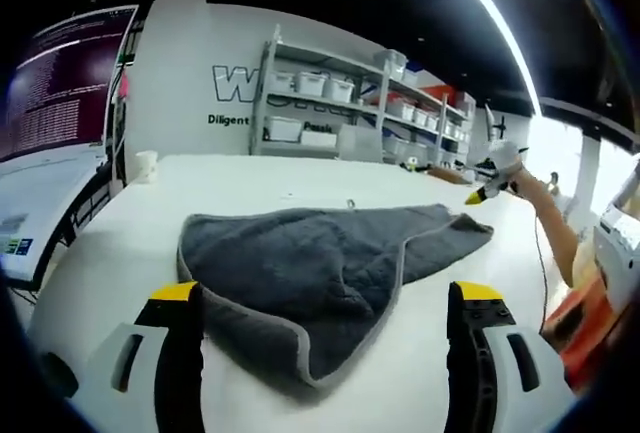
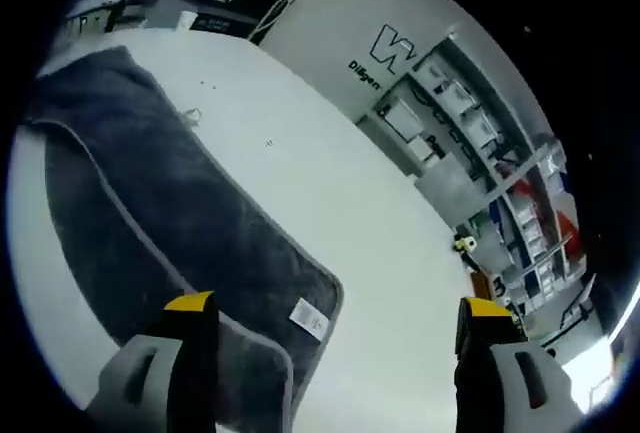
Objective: Open the folded towel by lifting each exposed corner and separating the folded layers until the towel lies flat within the target outline without major curled edges
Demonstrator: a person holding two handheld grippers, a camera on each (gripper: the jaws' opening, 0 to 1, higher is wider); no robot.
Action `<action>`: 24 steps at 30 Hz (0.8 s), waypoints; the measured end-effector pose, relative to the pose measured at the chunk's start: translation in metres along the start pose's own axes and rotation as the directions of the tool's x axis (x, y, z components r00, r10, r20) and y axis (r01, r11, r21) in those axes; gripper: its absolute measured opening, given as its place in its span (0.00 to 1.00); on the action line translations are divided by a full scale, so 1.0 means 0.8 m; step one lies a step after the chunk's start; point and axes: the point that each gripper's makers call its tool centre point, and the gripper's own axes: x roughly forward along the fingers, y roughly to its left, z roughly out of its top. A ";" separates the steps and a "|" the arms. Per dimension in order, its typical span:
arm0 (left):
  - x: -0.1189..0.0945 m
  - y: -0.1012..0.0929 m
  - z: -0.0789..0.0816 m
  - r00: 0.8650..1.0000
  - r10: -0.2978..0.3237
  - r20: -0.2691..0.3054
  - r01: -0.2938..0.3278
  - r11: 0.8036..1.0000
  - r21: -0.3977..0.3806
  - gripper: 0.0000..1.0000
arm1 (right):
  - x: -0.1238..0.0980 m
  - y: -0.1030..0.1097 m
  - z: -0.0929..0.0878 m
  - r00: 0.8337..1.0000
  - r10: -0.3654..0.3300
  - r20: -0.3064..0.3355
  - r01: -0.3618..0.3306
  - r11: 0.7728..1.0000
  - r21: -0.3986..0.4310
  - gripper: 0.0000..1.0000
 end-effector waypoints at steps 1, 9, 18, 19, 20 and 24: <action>-0.002 0.003 -0.002 1.000 0.010 -0.002 -0.010 1.000 -0.007 1.00 | -0.007 0.006 0.002 1.000 0.013 0.015 -0.013 1.000 0.002 0.99; -0.013 0.019 -0.020 0.998 0.067 -0.021 -0.067 0.997 -0.030 0.97 | -0.060 0.063 0.011 0.988 0.119 0.098 -0.119 0.993 -0.009 0.99; -0.004 0.003 -0.027 0.999 0.024 -0.031 -0.025 0.999 -0.029 0.96 | -0.098 0.133 0.013 0.954 0.270 0.127 -0.259 0.961 -0.098 0.99; -0.002 0.000 -0.027 0.999 0.018 -0.031 -0.019 0.999 -0.027 0.96 | -0.101 0.142 0.014 0.950 0.286 0.130 -0.272 0.956 -0.112 0.99; -0.001 -0.001 -0.027 0.999 0.015 -0.031 -0.015 1.000 -0.026 0.96 | -0.103 0.148 0.014 0.946 0.297 0.131 -0.281 0.952 -0.124 0.99; 0.001 -0.002 -0.029 0.999 0.009 -0.034 -0.010 1.000 -0.027 0.95 | -0.105 0.170 0.018 0.927 0.347 0.139 -0.323 0.931 -0.168 0.99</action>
